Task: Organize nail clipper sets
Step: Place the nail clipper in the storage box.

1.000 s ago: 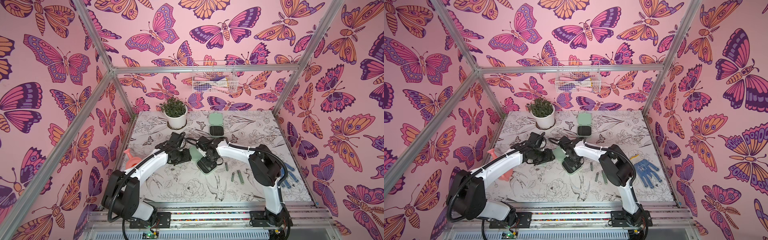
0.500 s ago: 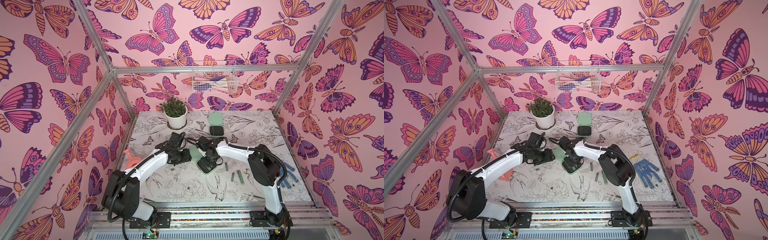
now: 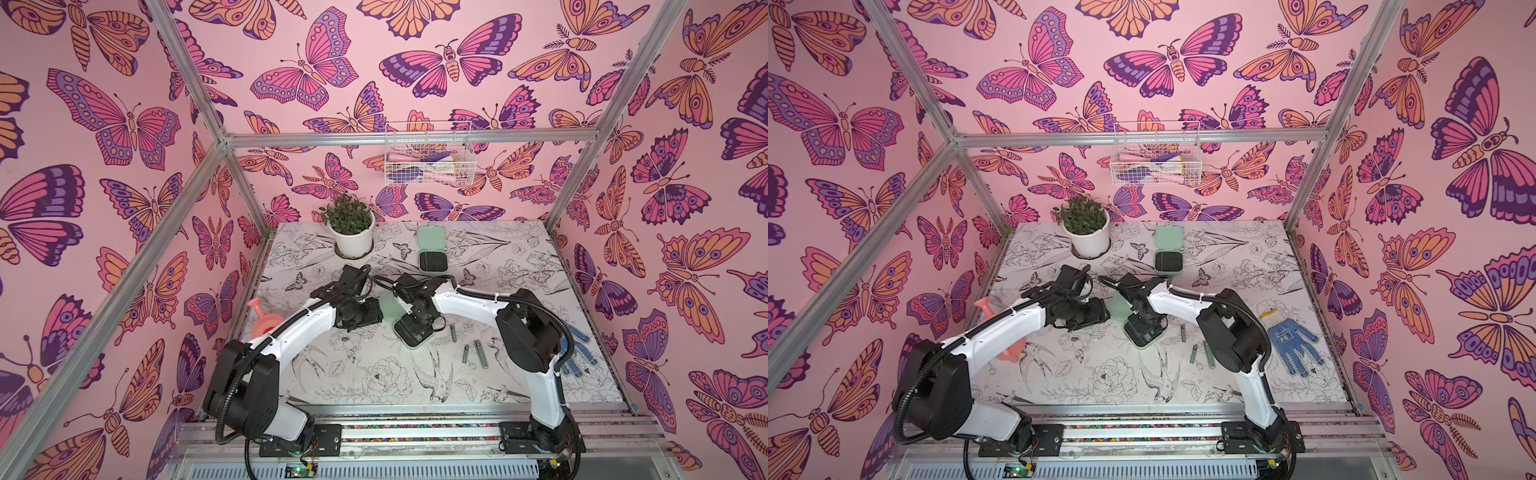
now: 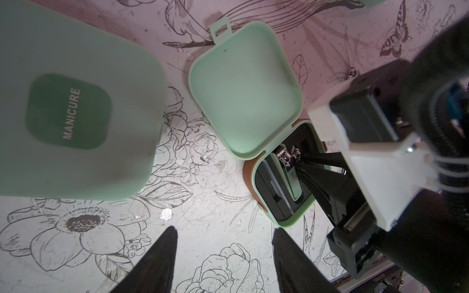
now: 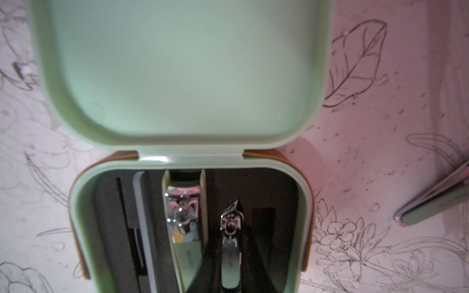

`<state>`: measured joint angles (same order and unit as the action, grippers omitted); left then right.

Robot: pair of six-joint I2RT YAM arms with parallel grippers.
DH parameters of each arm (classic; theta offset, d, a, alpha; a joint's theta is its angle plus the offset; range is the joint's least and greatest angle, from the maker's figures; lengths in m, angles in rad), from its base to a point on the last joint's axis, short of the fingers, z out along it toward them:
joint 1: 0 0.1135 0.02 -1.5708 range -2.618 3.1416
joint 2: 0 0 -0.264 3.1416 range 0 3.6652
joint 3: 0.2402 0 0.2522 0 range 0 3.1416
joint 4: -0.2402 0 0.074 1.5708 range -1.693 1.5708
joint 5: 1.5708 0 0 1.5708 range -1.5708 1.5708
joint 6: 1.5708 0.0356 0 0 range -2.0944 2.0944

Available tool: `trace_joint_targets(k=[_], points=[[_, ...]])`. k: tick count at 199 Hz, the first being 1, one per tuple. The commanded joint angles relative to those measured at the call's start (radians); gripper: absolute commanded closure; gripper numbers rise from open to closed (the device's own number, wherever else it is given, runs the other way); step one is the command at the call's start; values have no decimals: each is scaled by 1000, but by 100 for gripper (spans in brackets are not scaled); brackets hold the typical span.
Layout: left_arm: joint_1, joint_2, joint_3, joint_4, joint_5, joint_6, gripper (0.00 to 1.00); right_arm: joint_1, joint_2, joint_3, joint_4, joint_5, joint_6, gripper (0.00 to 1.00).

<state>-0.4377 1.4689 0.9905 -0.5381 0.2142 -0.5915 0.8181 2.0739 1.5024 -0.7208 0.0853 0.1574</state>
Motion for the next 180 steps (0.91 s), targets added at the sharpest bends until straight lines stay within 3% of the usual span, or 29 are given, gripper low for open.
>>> trace_joint_targets(k=[1, 106, 180], points=[[5, -2, -16, 3, 7, 0, 38, 3, 43, -30, 29, -15, 15, 93], [5, -5, -15, 3, 9, 1, 38, -6, -17, 47, -38, 14, 8, 78], [6, 5, -9, 3, 10, 4, 38, -6, -45, 56, -53, 25, 14, 76]])
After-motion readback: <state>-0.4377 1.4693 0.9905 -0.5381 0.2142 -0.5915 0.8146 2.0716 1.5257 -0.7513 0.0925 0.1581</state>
